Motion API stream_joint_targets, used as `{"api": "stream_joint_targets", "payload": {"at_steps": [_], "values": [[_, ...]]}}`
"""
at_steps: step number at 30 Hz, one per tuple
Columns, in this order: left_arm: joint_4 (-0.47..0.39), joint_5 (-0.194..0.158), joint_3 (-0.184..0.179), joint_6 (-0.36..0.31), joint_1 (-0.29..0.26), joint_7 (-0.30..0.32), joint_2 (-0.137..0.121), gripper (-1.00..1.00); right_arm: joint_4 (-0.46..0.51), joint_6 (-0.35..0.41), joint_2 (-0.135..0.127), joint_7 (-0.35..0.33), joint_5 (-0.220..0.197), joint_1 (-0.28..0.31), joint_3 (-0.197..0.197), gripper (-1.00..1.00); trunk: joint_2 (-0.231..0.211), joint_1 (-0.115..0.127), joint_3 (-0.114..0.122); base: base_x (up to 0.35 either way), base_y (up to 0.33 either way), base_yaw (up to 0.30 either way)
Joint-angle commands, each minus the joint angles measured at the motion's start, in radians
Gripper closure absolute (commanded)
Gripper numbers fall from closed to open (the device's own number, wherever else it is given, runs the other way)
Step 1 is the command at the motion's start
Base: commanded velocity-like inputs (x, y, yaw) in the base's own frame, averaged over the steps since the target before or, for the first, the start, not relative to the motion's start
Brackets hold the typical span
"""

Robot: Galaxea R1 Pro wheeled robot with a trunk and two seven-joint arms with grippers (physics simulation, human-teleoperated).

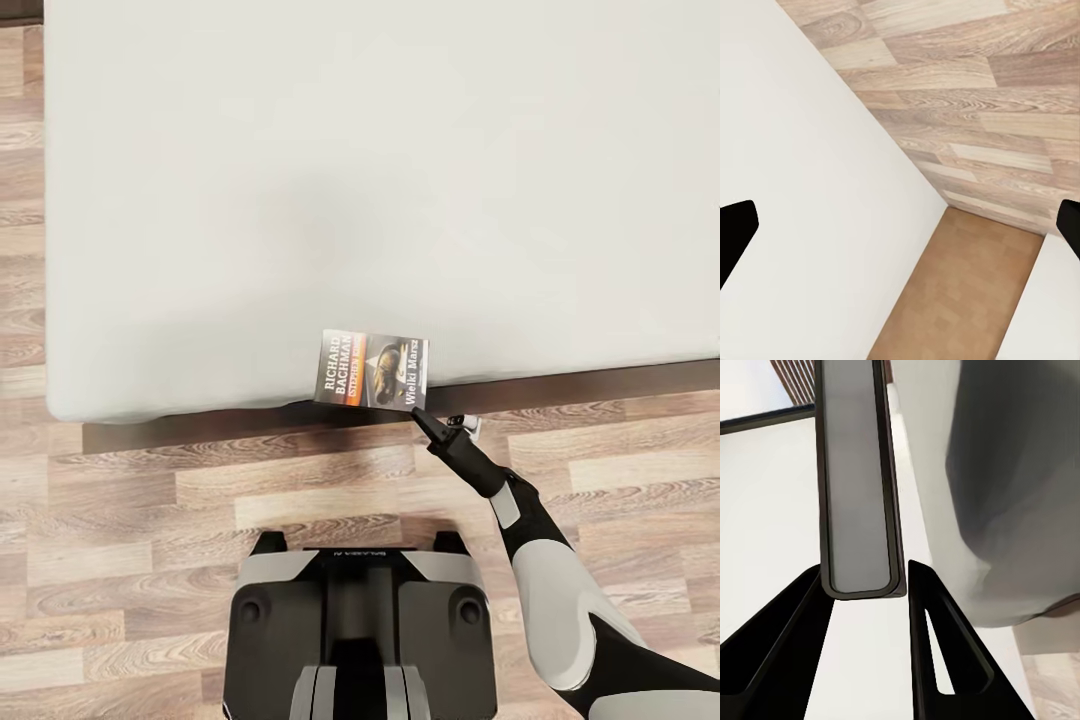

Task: In the bedroom, move the book from the bed onto either nightstand, and place the two sandals side by side next to the bed.

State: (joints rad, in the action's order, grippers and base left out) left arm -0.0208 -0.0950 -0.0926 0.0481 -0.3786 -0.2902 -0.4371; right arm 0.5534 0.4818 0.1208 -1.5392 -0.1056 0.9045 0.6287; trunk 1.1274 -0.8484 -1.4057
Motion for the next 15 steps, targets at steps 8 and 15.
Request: {"api": "stream_joint_targets", "payload": {"at_steps": [8,15], "values": [[0.001,-0.01,-0.009,0.003,0.0,-0.002,0.0,-1.0,0.0,0.01,0.002,-0.004,0.004,0.0,0.005,1.0,-0.056,0.031,0.025,0.0,0.0,0.0],[0.001,-0.01,-0.009,0.003,0.0,-0.002,0.0,-1.0,0.0,0.009,0.002,-0.004,0.004,0.0,0.004,1.0,-0.105,0.057,0.047,0.0,0.0,0.0]]}}
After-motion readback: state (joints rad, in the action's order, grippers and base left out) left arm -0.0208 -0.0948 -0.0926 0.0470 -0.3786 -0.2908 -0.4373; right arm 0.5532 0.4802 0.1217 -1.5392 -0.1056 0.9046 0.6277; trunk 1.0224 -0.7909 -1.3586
